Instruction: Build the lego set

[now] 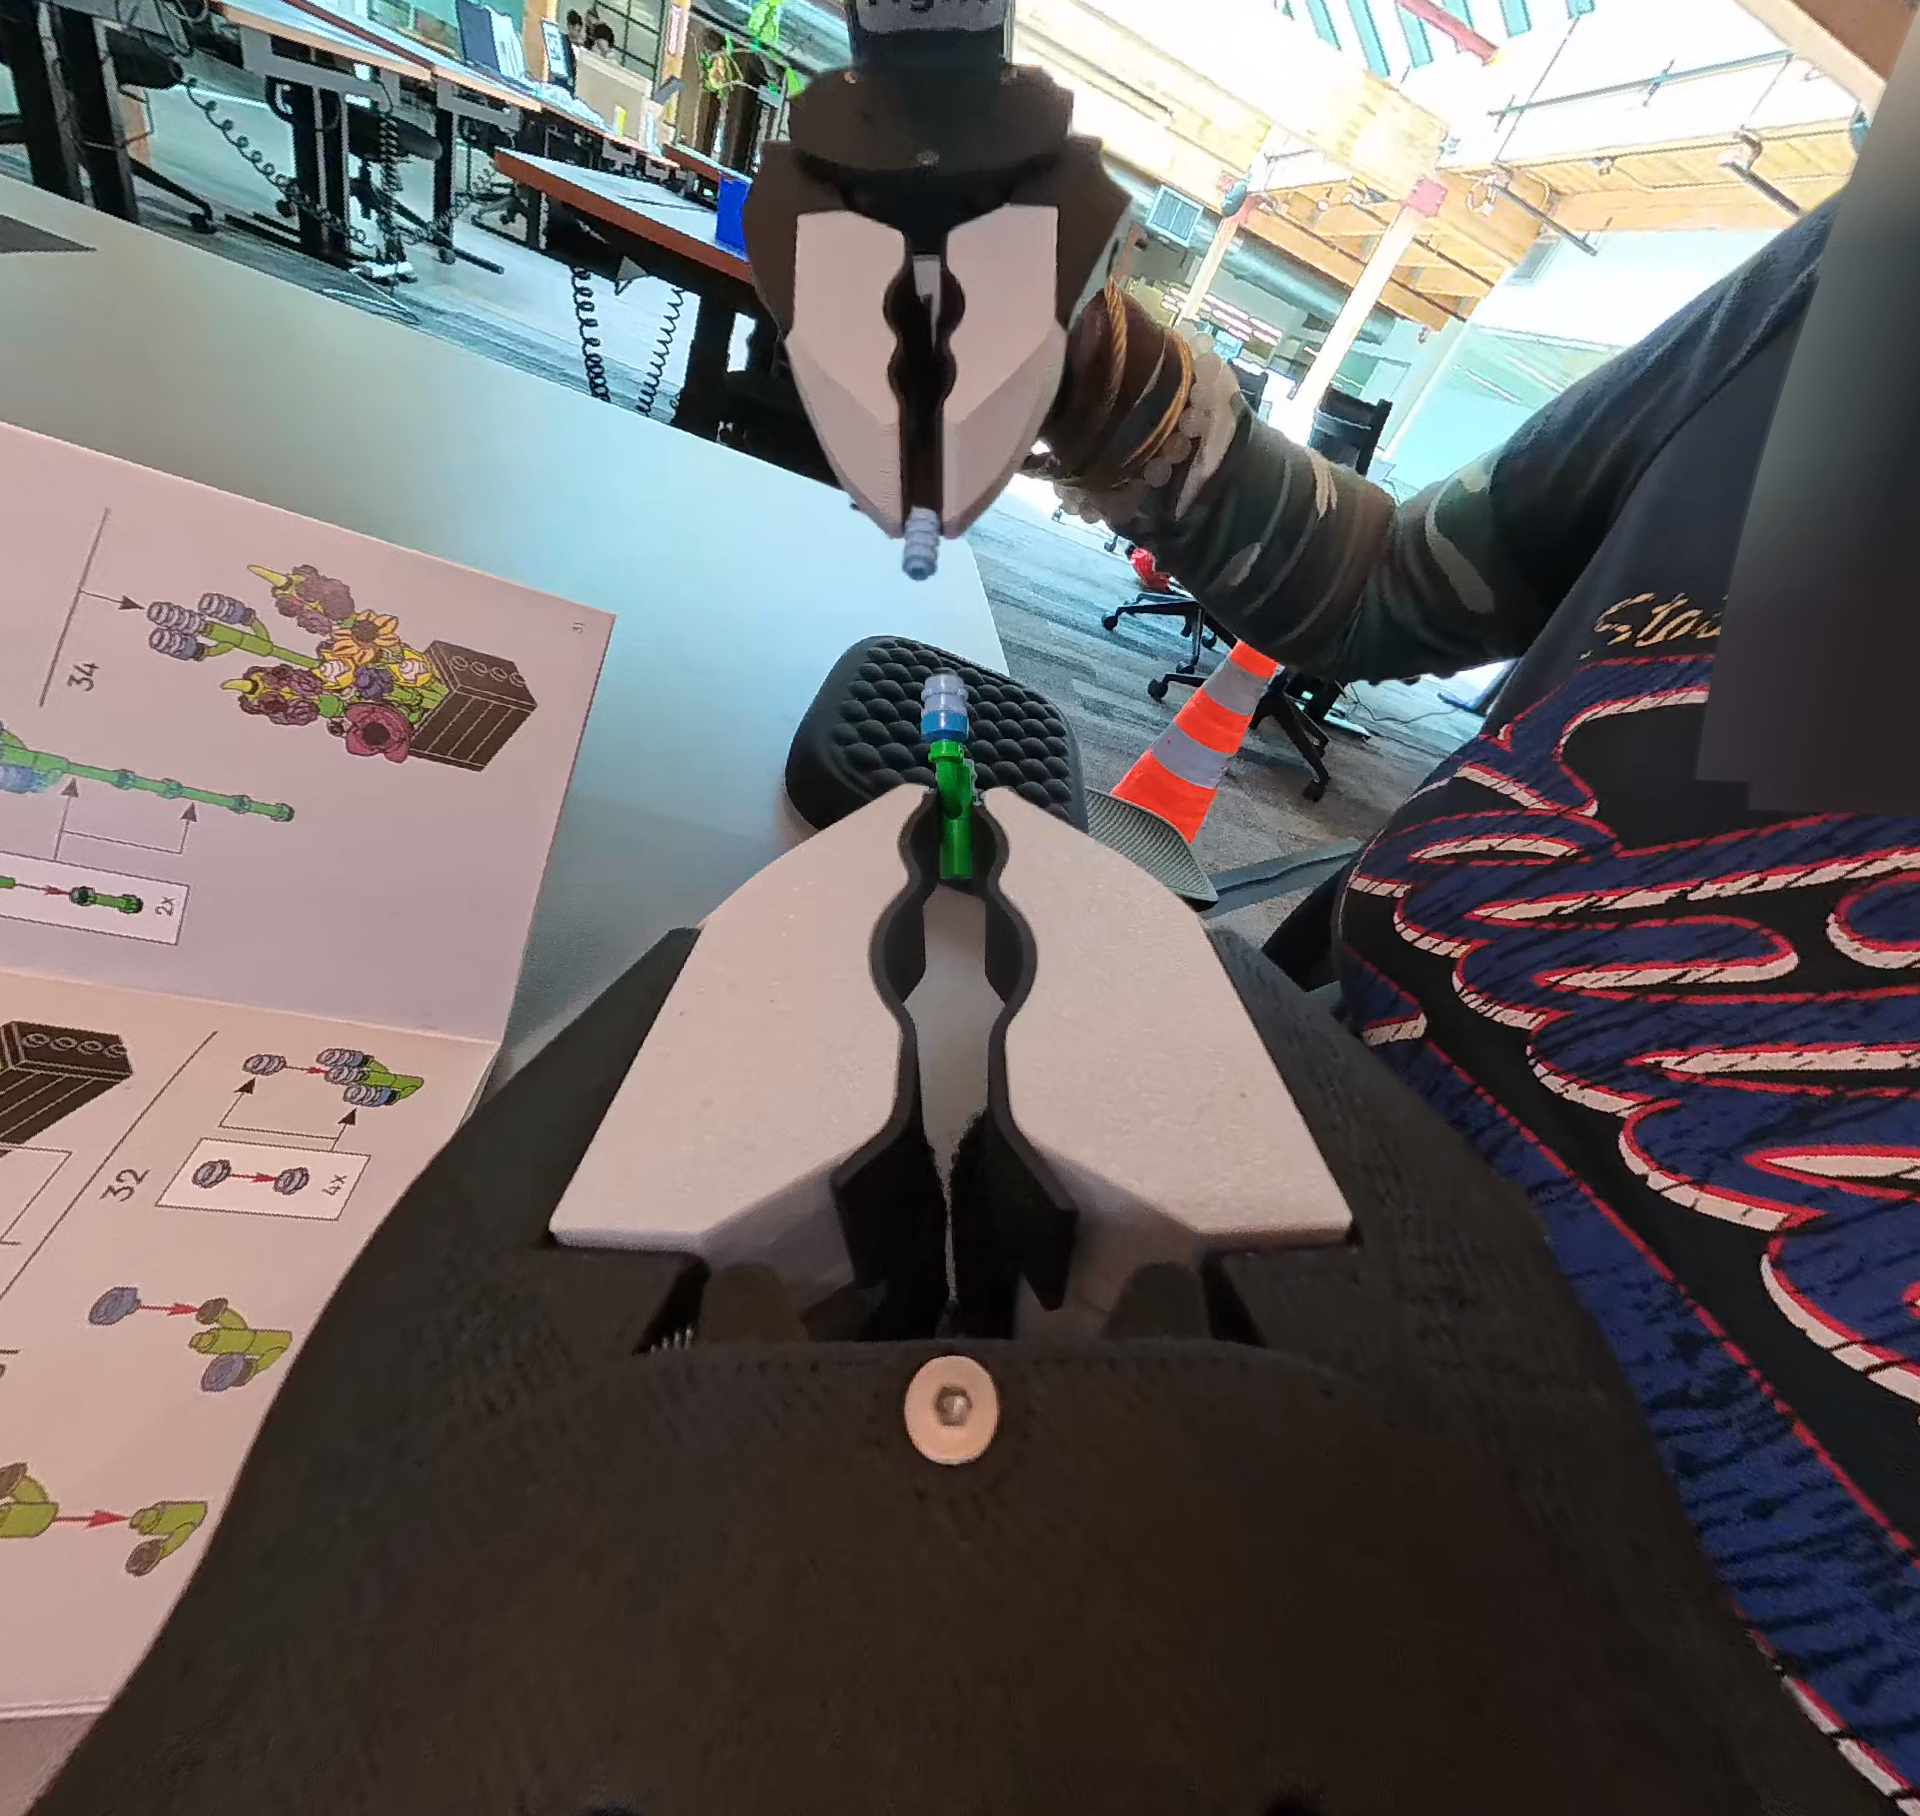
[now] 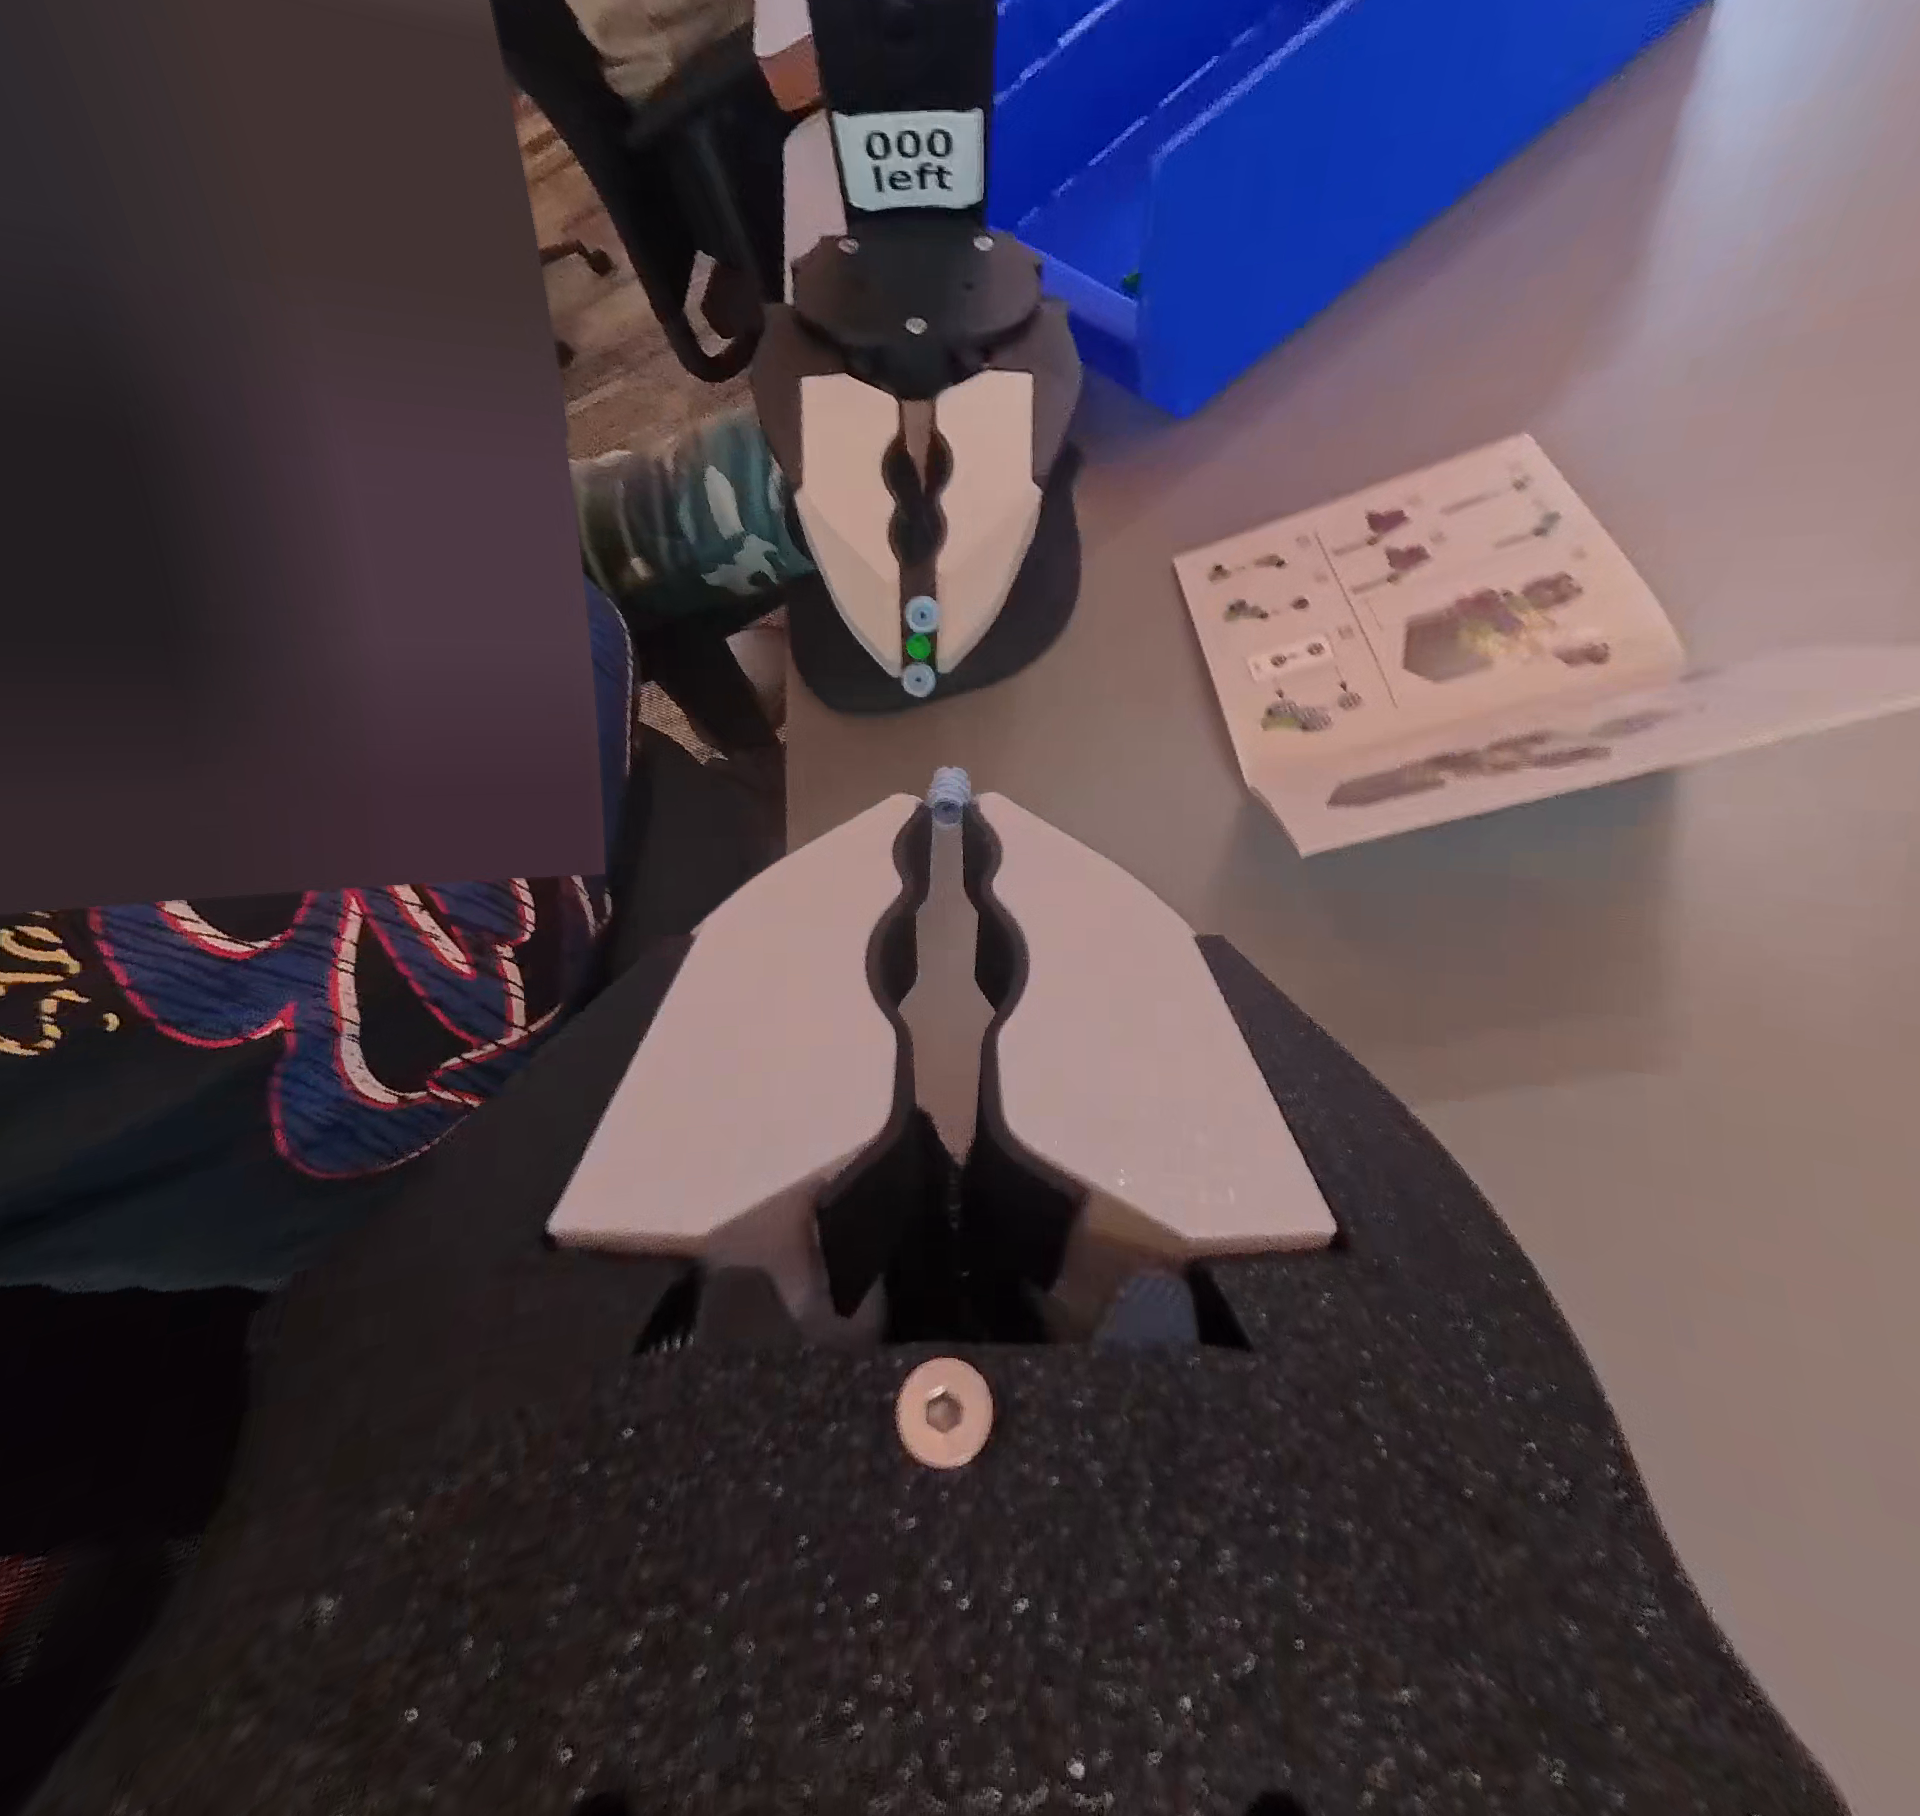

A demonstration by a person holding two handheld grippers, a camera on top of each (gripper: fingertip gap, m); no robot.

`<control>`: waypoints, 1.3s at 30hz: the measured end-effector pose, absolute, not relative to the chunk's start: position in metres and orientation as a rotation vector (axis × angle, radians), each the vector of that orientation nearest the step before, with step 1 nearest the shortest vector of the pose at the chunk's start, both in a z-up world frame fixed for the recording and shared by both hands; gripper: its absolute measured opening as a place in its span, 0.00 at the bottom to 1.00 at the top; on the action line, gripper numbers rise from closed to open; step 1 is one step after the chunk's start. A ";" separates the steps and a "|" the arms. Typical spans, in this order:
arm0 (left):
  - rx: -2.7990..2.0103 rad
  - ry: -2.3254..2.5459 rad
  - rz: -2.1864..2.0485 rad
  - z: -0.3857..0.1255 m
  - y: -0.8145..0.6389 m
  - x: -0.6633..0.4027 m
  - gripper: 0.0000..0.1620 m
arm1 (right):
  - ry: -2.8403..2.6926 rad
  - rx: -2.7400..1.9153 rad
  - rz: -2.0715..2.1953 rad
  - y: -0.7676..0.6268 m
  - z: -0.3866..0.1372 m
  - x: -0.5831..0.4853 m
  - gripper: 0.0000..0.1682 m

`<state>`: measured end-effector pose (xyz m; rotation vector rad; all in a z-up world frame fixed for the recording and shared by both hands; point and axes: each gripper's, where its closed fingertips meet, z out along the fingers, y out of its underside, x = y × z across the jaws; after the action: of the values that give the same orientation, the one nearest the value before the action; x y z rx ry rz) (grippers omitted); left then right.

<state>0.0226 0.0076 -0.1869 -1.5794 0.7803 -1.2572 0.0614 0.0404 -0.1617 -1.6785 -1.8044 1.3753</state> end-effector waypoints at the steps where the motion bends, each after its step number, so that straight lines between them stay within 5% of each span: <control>1: -1.576 0.772 -1.259 -0.186 0.008 0.022 0.03 | -1.816 -1.671 1.372 0.039 -0.161 0.058 0.03; 39: -1.542 0.738 -1.388 -0.180 0.003 0.017 0.03 | -1.961 -1.663 1.382 0.012 -0.169 0.018 0.03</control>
<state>0.0173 0.0034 -0.1800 -1.5417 0.7382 -1.3884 0.0178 0.0121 -0.1691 -1.6635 -1.9606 1.3822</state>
